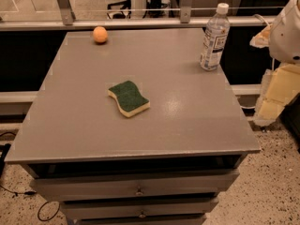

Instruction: Move blue plastic bottle near sponge

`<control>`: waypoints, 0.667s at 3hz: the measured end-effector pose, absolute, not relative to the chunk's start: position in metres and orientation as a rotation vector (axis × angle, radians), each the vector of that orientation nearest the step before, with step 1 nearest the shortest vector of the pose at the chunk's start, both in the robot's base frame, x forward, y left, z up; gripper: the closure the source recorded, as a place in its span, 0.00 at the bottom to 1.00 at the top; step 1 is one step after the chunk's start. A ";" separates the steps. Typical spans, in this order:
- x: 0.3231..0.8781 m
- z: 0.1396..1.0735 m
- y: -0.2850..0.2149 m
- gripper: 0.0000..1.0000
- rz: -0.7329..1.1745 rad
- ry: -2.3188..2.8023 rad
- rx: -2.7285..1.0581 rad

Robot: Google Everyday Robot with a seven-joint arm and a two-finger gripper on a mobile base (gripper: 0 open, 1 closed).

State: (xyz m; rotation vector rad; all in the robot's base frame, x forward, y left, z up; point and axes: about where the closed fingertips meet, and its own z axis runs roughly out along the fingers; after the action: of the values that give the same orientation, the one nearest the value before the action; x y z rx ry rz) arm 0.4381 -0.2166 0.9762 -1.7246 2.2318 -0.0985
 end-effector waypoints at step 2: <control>0.454 0.976 -0.218 0.00 -0.064 2.189 -1.710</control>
Offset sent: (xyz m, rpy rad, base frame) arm 0.0289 -0.0047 -0.0040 0.0825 -0.0207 0.0289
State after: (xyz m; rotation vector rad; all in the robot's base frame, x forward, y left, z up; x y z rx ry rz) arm 0.4539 -0.2181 0.9764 -1.7096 2.1886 -0.0639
